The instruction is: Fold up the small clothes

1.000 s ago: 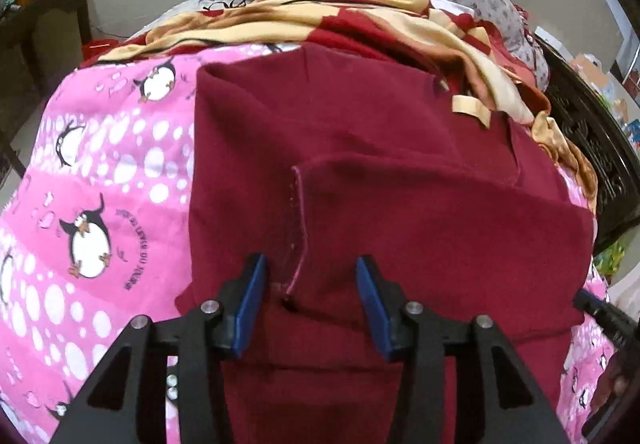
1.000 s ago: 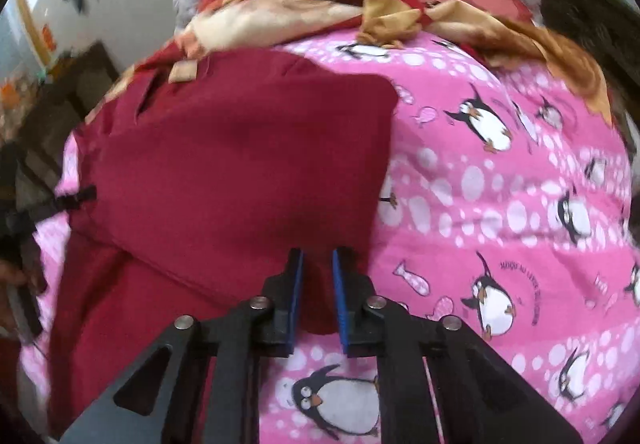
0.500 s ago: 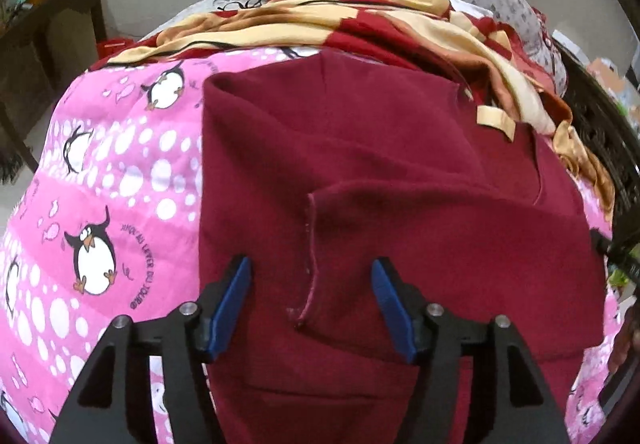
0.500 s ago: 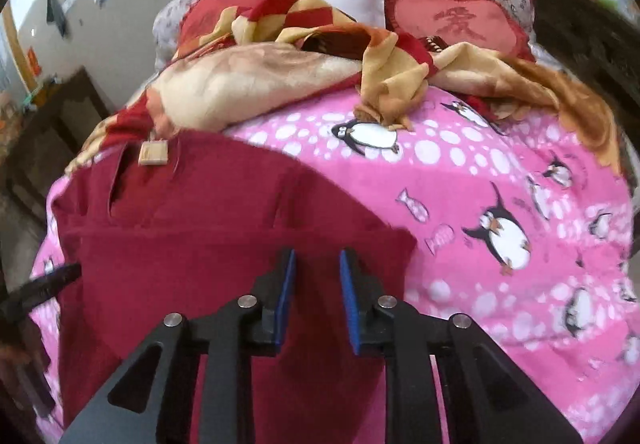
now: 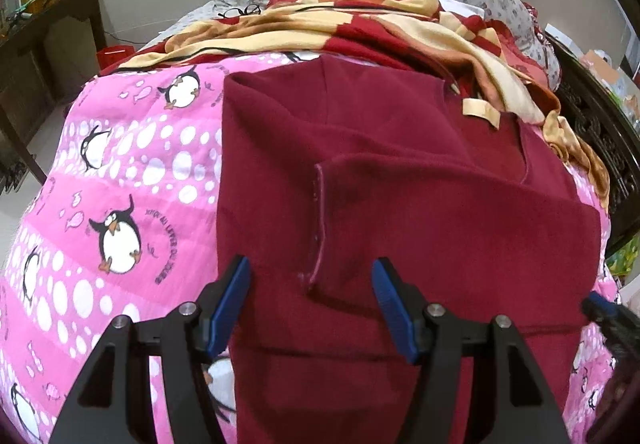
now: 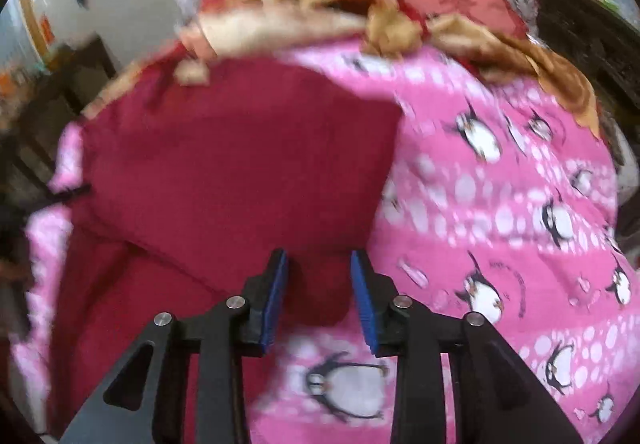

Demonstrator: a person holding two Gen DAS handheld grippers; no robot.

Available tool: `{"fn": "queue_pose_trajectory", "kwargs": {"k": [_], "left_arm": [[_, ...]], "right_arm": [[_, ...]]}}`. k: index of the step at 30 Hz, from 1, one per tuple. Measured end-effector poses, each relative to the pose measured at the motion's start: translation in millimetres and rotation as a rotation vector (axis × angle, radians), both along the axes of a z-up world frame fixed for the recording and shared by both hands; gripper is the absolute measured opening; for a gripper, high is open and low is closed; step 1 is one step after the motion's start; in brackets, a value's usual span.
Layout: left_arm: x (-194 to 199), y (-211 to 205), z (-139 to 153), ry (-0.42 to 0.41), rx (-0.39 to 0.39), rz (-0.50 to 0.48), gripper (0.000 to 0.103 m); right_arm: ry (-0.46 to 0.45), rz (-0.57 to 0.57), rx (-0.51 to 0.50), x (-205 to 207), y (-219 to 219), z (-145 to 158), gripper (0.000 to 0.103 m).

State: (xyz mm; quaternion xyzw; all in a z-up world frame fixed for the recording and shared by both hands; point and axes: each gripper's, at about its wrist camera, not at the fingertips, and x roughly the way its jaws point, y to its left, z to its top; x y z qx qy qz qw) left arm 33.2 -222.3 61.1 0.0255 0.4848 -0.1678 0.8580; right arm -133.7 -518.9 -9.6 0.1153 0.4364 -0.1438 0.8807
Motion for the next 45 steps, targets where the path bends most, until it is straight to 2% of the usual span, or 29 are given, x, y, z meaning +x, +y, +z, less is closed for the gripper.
{"fn": "queue_pose_trajectory", "kwargs": {"k": [2,5,9,13,16,19,24,28,33,34,35,36,39,41,45], "left_arm": [[-5,4,5,0.004,-0.01,0.006,0.067],[-15,12,15,-0.004,-0.019,0.013,0.067],[-31,22,29,-0.026,-0.023,0.009,0.067],[-50,31,42,-0.05,-0.03,-0.003,0.071],[-63,38,48,-0.066,-0.046,-0.008,0.074],[-75,46,50,-0.059,-0.069,-0.005,0.078],[-93,66,43,-0.021,-0.106,0.005,0.078],[-105,86,30,0.023,-0.145,0.024,0.078],[-114,100,13,0.062,-0.152,0.053,0.078],[-114,102,10,0.073,-0.159,0.056,0.078],[-115,103,9,0.079,-0.162,0.056,0.078],[-117,105,7,0.082,-0.16,0.055,0.078],[-122,111,8,0.078,-0.15,0.048,0.078],[-127,118,8,0.076,-0.156,0.05,0.078],[-132,120,2,0.094,-0.159,0.038,0.078]], "right_arm": [[0.004,-0.019,0.022,0,-6,-7,0.049],[-0.053,-0.063,0.123,-12,-14,8,0.049],[-0.125,-0.062,0.117,-40,-8,36,0.049],[-0.141,-0.042,0.175,-62,-9,51,0.05],[-0.124,-0.026,0.201,-76,-6,56,0.055],[-0.112,-0.017,0.218,-86,1,47,0.057],[-0.087,0.0,0.284,-86,19,16,0.057],[-0.083,-0.002,0.313,-77,32,-6,0.057],[-0.071,-0.011,0.383,-56,40,-33,0.057],[-0.077,-0.008,0.379,-53,42,-37,0.053],[-0.087,-0.011,0.349,-51,44,-38,0.03],[-0.098,-0.019,0.307,-51,45,-37,0.023],[-0.143,-0.021,0.296,-61,41,-25,0.022],[-0.181,-0.015,0.227,-76,38,-8,0.022],[-0.141,-0.046,0.153,-80,28,-6,0.022]]}}
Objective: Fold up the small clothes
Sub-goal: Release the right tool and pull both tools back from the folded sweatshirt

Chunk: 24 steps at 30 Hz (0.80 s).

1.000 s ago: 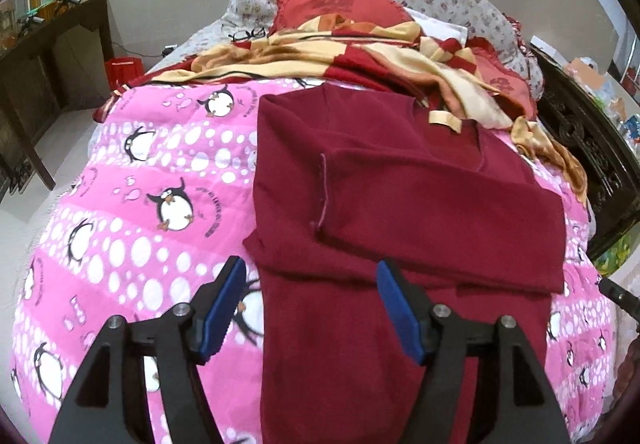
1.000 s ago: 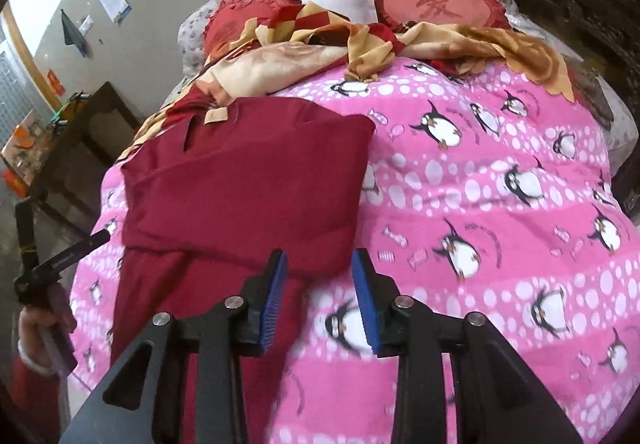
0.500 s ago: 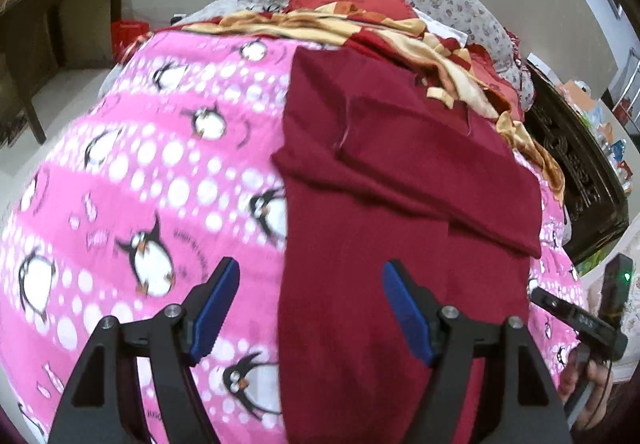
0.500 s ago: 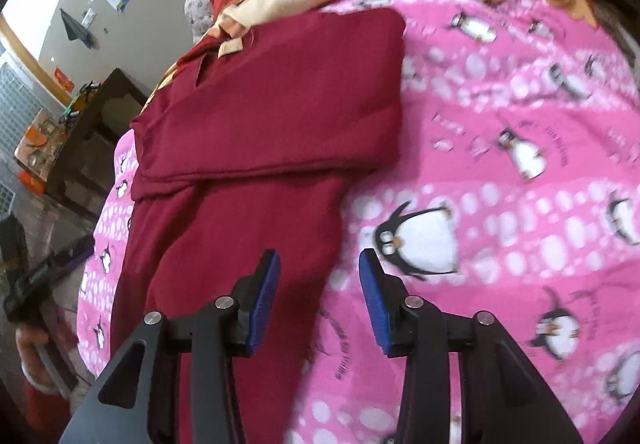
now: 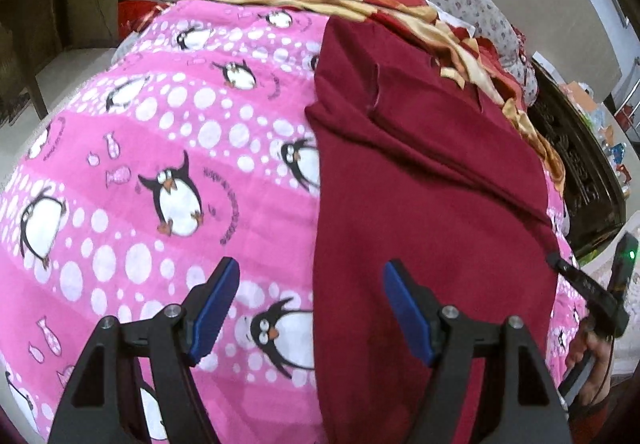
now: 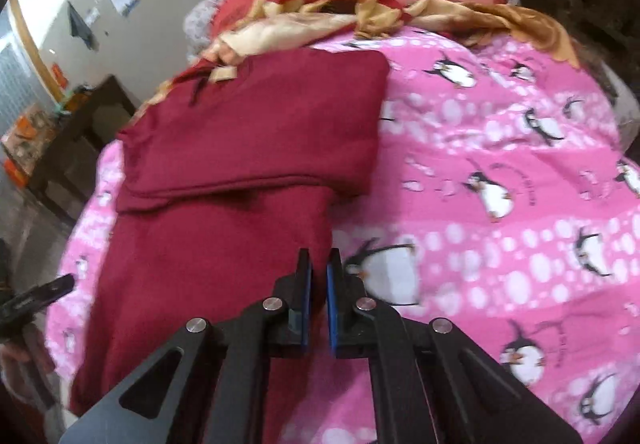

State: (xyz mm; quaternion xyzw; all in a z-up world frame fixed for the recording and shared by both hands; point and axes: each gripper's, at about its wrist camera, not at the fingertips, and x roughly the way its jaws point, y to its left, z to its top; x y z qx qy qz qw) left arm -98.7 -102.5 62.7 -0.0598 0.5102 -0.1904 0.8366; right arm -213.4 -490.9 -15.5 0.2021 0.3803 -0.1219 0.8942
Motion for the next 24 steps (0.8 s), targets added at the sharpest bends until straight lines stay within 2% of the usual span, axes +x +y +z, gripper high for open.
{"fn": "queue_pose_trajectory", "kwargs": {"k": [4,6,7,8,11,14,18,21,24], "left_arm": [[-4,4,-10,0.064,-0.033,-0.011,0.078],[-7,9,-11,0.074,-0.046,-0.012,0.078],[-9,12,-12,0.074,-0.039,-0.012,0.078],[-10,12,-12,0.075,-0.034,-0.012,0.078],[-19,14,-17,0.105,-0.033,-0.026,0.078],[-31,15,-23,0.153,-0.054,-0.057,0.078],[-50,13,-25,0.167,-0.049,-0.09,0.078],[-59,8,-25,0.162,-0.049,-0.109,0.081],[-61,5,-26,0.162,-0.042,-0.11,0.082]], "right_arm": [[0.049,0.014,0.084,9,-2,-12,0.025],[0.038,0.025,0.118,1,2,-9,0.037],[0.028,0.04,0.151,-5,5,-8,0.05],[0.021,0.074,0.207,-13,8,-9,0.054],[0.053,0.199,0.344,-31,21,-20,0.054],[0.118,0.281,0.35,-53,35,-26,0.054],[0.158,0.338,0.362,-82,47,-31,0.054],[0.175,0.372,0.375,-87,60,-39,0.055],[0.142,0.388,0.423,-85,76,-50,0.055]]}}
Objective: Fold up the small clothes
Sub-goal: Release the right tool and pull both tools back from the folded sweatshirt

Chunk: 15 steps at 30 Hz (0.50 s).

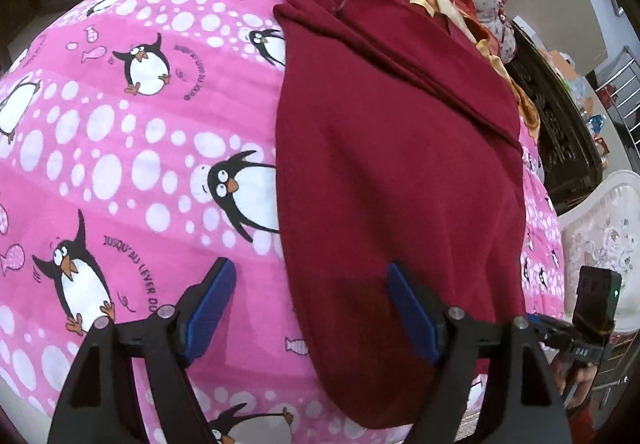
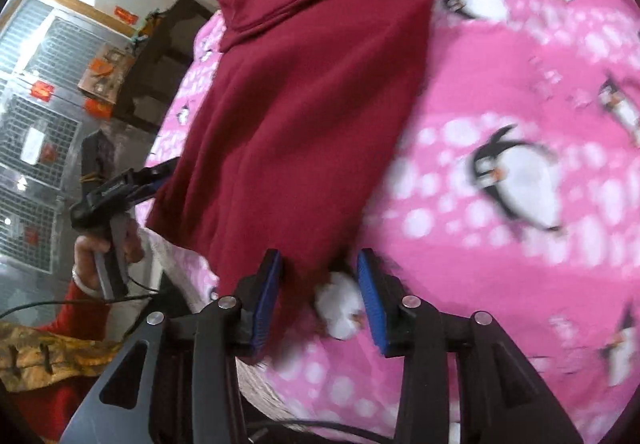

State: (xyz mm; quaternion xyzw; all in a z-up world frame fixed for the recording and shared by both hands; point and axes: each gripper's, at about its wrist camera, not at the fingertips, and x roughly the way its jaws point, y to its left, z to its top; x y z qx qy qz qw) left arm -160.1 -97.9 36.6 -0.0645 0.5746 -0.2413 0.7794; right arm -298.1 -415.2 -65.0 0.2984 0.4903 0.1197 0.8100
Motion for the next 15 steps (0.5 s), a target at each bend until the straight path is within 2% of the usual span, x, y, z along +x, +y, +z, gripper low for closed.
{"fn": "queue_pose_trajectory", "kwargs": {"k": [2,3,4,5,9,12,15], "left_arm": [[0,-1,0,0.005,0.0,0.0,0.082],[1,-1,0,0.008,0.001,-0.002,0.082],[1,-1,1,0.013,0.001,-0.004,0.082],[0,1,2,0.02,-0.002,-0.006,0.082],[-5,7,5,0.03,-0.014,-0.014,0.082],[-10,5,2,0.04,-0.016,-0.017,0.082],[-16,-2,2,0.029,-0.004,-0.039,0.083]], "right_arm": [[-0.037,-0.014,0.022,5,11,-4,0.052],[-0.048,-0.029,-0.002,7,14,-4,0.046],[-0.051,-0.038,-0.034,8,16,-3,0.032],[-0.051,-0.037,-0.076,8,17,0,0.029],[-0.102,-0.048,-0.218,-22,-2,27,0.027],[-0.059,-0.105,-0.231,-32,-27,21,0.024],[-0.042,-0.125,-0.185,-30,-32,13,0.025]]}}
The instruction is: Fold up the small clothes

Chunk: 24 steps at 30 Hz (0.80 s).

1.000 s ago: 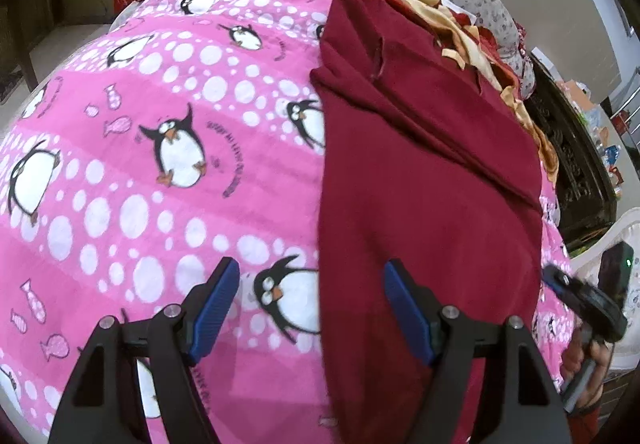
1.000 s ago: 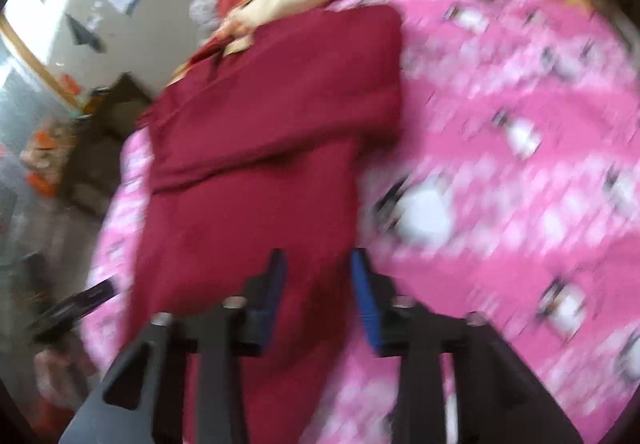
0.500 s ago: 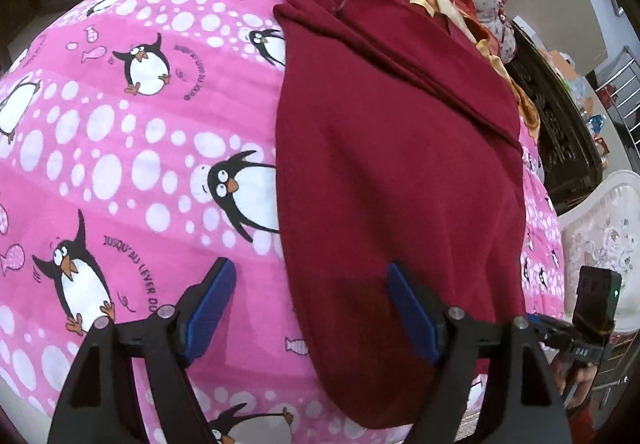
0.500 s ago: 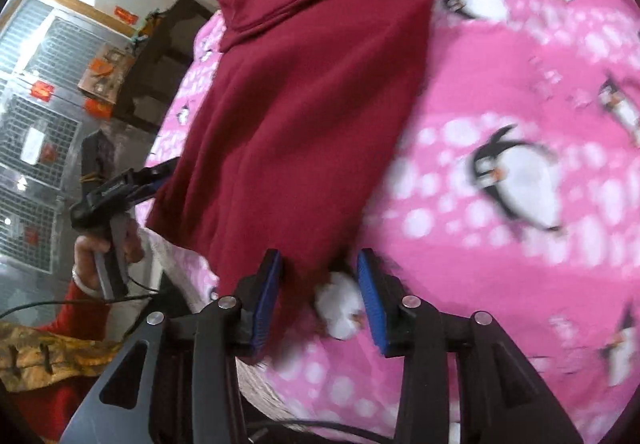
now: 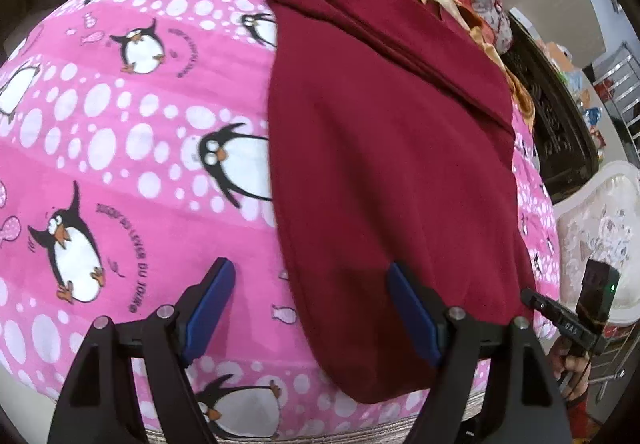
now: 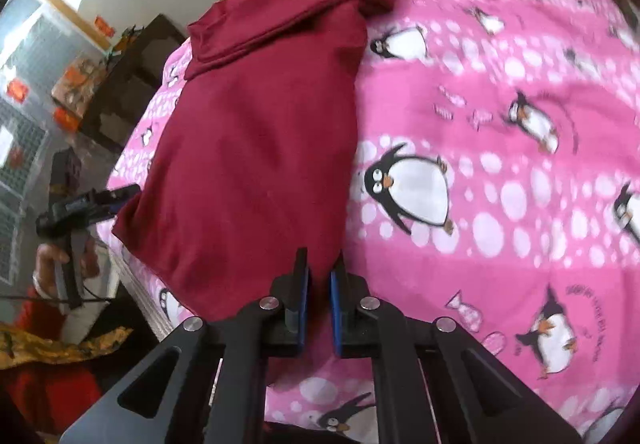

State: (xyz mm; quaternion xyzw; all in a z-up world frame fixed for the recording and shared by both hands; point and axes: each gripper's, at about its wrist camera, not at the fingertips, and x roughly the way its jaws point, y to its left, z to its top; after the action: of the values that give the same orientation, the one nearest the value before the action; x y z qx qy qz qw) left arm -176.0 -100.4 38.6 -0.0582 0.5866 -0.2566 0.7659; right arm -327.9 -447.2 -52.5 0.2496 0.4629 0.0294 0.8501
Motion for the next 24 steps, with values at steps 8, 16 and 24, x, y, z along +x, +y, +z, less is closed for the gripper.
{"fn": "queue_pose_trajectory", "kwargs": {"k": [8,16,24], "left_arm": [[-6,-15,-4,-0.001,0.014,-0.037,0.077],[-4,-2,8,0.0,0.064,-0.122,0.006],[-8,27,-5,0.064,0.067,-0.082,0.015]], "right_arm": [[0.005,0.0,0.043,6,7,-5,0.029],[0.01,0.01,0.044,4,8,-4,0.03],[0.001,0.027,0.081,4,5,-9,0.038]]}}
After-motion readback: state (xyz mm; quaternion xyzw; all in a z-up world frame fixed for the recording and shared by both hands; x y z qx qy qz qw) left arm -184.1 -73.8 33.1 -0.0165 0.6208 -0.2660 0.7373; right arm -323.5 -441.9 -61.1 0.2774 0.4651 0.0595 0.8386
